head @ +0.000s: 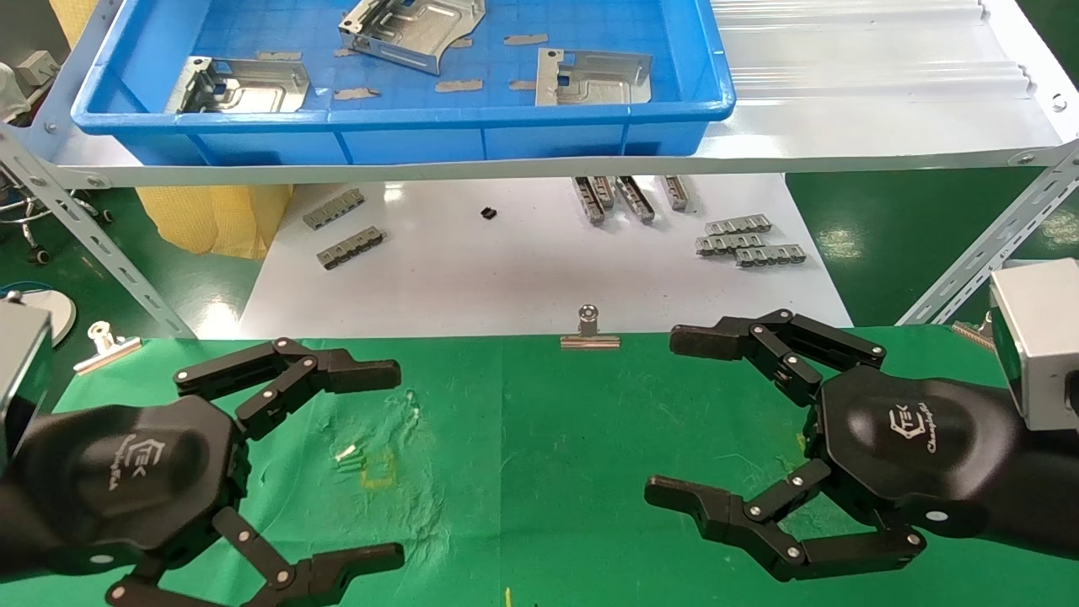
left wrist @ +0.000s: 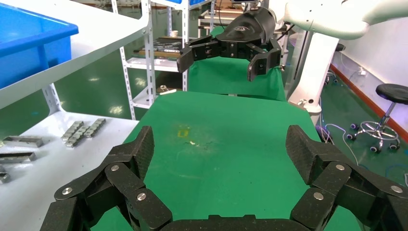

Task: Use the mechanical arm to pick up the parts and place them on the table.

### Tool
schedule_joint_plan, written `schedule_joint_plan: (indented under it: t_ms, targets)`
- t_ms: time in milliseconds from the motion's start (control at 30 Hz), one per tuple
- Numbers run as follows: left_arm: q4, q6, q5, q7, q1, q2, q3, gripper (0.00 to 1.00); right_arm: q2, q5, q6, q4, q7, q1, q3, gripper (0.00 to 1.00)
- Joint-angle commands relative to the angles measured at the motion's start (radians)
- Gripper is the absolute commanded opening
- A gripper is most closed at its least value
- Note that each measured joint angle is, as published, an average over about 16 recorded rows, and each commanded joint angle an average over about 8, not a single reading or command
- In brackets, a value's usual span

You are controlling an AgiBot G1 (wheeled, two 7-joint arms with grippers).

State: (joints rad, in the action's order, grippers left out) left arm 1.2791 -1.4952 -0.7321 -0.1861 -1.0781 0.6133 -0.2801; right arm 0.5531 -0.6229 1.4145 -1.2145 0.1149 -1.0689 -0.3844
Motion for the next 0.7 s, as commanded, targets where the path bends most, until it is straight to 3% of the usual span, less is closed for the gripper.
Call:
schedule_joint_plan:
  t_ms: [33,100,333,367,700]
  targets:
    - [0.000,0.000,0.000,0.000,0.000,0.000,0.000,1.00,0.000,0.000,0.000,0.000,0.000,0.000,0.000,1.00]
    - [0.000,0.000,0.000,0.000,0.000,0.000,0.000,1.00,0.000,0.000,0.000,0.000,0.000,0.000,0.000,0.96]
    - [0.000,0.000,0.000,0.000,0.000,0.000,0.000,1.00,0.000,0.000,0.000,0.000,0.000,0.000,0.000,0.09]
    - [0.000,0.000,0.000,0.000,0.000,0.000,0.000,1.00,0.000,0.000,0.000,0.000,0.000,0.000,0.000,0.00]
    - [0.000,0.000,0.000,0.000,0.000,0.000,0.000,1.00,0.000,0.000,0.000,0.000,0.000,0.000,0.000,0.00]
